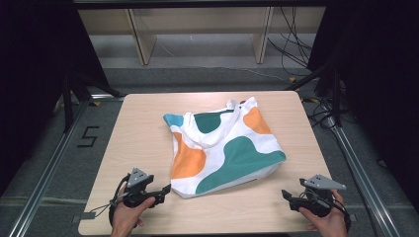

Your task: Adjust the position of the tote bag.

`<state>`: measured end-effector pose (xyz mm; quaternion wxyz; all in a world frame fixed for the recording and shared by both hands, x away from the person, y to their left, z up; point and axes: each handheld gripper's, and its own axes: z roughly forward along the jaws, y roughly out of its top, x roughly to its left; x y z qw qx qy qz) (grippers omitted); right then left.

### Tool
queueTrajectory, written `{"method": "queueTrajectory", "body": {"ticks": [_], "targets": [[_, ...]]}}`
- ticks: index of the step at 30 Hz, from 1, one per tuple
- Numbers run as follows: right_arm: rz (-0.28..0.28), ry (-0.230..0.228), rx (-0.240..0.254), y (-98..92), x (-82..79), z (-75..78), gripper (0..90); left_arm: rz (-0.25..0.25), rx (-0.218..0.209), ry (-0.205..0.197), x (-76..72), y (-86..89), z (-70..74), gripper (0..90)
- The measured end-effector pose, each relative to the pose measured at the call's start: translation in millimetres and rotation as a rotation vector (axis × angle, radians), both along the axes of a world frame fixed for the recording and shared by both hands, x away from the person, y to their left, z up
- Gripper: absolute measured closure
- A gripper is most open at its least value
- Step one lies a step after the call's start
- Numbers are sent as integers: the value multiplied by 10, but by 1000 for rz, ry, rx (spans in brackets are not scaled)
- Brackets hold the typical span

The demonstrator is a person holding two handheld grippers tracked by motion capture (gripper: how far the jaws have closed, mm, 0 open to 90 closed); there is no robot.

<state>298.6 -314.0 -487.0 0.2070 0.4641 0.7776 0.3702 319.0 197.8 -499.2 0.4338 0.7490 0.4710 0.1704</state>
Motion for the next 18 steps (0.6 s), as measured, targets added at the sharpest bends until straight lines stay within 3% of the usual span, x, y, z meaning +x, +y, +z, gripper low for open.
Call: {"method": "queueTrajectory", "body": {"ticks": [2, 3, 4, 5, 6, 11, 12, 13, 15, 17, 18], "targets": [[-2, -12, -1, -2, 5, -4, 213, 1, 5, 3, 5, -25, -9, 234], [-2, -12, -1, -4, 7, -5, 213, -26, 48, 21, 8, -3, 2, 235], [-31, 24, 22, 27, -16, -5, 214, -18, 14, 9, 17, -41, -15, 242], [-27, 19, 17, 25, -11, -7, 213, -12, 20, 13, 13, -52, -11, 252], [-15, 9, 9, 12, 0, -9, 213, -37, 49, 17, 20, -39, -4, 254], [-2, 0, 1, 15, 19, -7, 213, -38, 22, 9, 52, -92, -18, 265], [0, -9, -9, 11, 27, -8, 214, -37, 24, 6, 57, -106, -18, 268], [0, -2, -6, 15, 25, -7, 215, -59, 58, 19, 59, -84, -10, 268], [5, -22, -16, 6, 29, -3, 216, -61, 52, 11, 72, -104, -19, 275], [7, -6, -12, 8, 36, -11, 217, -74, 66, 9, 91, -104, -13, 278], [7, -6, -12, 8, 36, -11, 217, -60, 41, 14, 95, -124, -22, 278]]}}
